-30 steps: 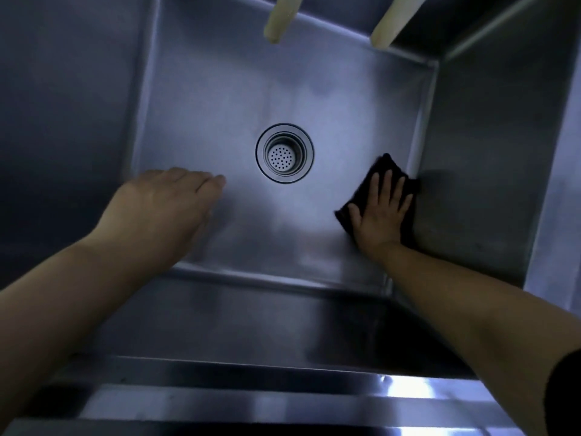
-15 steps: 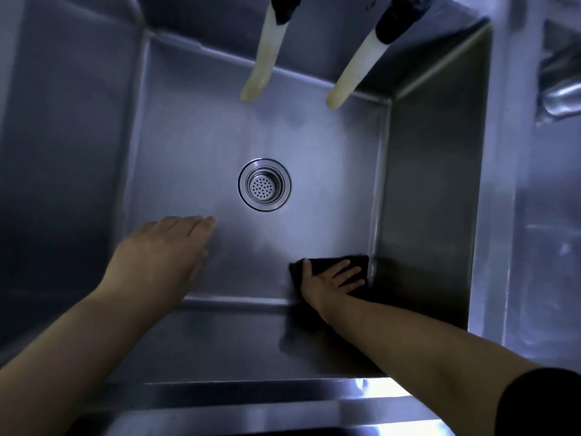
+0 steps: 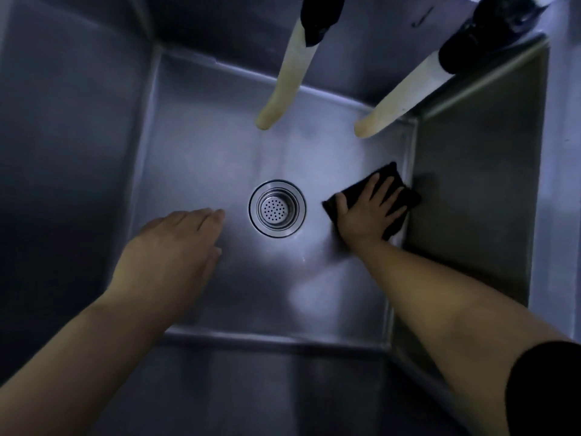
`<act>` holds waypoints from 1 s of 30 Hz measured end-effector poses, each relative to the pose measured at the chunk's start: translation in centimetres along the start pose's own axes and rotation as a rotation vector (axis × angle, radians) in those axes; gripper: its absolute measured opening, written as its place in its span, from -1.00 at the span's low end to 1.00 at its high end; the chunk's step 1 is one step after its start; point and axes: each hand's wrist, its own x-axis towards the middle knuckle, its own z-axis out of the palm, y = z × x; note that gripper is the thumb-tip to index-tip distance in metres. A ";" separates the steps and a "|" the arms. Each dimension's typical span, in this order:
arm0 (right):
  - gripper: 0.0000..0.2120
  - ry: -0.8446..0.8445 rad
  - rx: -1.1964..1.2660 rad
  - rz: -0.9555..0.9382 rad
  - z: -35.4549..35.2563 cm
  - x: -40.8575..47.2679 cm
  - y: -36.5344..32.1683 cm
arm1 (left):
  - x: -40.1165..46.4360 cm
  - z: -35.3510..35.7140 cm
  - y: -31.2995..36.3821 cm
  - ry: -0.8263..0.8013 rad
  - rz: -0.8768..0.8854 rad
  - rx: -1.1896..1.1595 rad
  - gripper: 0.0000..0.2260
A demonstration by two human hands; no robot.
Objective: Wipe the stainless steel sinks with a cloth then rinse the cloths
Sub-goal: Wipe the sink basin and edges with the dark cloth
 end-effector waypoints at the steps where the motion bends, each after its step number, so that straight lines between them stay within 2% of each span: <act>1: -0.18 0.025 -0.017 -0.027 -0.5 2.0 -0.7 | 0.2 0.1 -0.4 0.013 -0.011 0.005 -0.65; 4: -0.20 0.061 -0.046 -0.069 -1.8 7.0 -3.1 | 0.4 1.0 -1.7 0.020 -0.057 -0.017 -0.66; 8: -0.19 0.128 -0.003 -0.120 -2.1 8.7 -7.9 | 0.5 2.6 -3.8 -0.143 -0.241 -0.104 -0.55; 10: -0.20 0.160 -0.036 -0.183 -1.9 8.1 -10.9 | 0.8 2.8 -4.6 -0.152 -0.306 -0.146 -0.55; 14: -0.15 0.189 -0.077 -0.382 -1.6 5.9 -17.2 | 1.2 2.7 -5.7 -0.122 -0.395 -0.144 -0.63; 21: -0.26 0.202 -0.121 -0.763 -0.9 3.4 -26.9 | 0.9 3.0 -5.9 -0.119 -0.494 -0.075 -0.68; 26: -0.34 0.188 -0.120 -0.952 -0.1 1.8 -30.0 | 0.9 3.3 -5.5 -0.096 -0.527 -0.042 -0.71; 30: -0.34 0.128 -0.095 -1.083 1.0 -2.4 -29.0 | 1.0 3.1 -5.6 -0.053 -0.553 -0.073 -0.73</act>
